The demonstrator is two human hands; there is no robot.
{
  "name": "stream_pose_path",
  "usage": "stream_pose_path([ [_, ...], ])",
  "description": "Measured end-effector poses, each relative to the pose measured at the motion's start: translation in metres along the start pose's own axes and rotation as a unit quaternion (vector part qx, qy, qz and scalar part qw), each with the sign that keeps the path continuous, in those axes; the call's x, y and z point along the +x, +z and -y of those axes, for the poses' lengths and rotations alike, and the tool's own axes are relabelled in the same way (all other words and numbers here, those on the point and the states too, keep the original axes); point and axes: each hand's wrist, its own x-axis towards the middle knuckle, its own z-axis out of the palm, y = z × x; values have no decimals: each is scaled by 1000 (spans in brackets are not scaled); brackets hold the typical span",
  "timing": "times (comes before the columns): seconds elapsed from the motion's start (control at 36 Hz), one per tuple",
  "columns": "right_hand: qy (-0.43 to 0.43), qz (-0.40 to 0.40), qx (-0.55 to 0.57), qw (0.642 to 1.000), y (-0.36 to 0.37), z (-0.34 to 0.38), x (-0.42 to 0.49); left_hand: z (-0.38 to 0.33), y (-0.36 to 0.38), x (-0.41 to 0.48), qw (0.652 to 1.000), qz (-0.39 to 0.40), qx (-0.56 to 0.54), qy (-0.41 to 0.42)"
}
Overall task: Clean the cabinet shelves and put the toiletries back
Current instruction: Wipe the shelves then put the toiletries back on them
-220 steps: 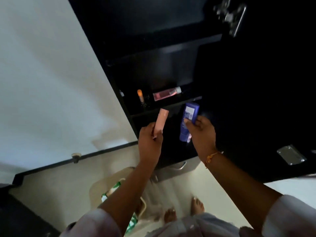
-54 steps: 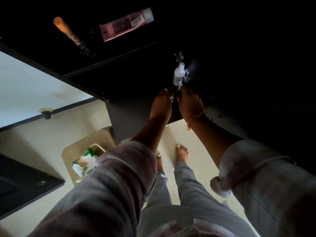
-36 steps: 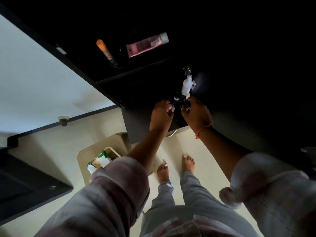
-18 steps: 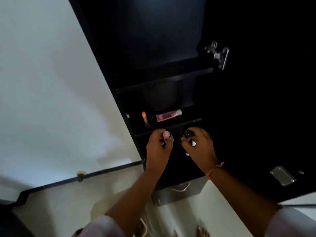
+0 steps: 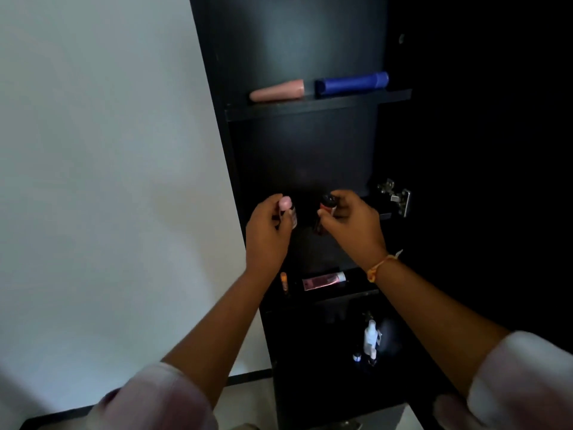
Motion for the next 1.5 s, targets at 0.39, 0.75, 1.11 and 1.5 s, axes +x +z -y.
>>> stream_pose_path([
  [0.39, 33, 53, -106, 992, 27, -20, 66, 41, 31, 57, 995, 13, 14, -101],
  [0.75, 30, 65, -60, 996, 32, -43, 82, 51, 40, 60, 992, 34, 24, -120],
  [1.11, 31, 74, -86, 993, 35, -54, 93, 58, 40, 59, 982, 55, 17, -182],
  [1.5, 34, 94, -122, 988, 43, -63, 98, 60, 42, 58, 980, 41, 49, -187],
])
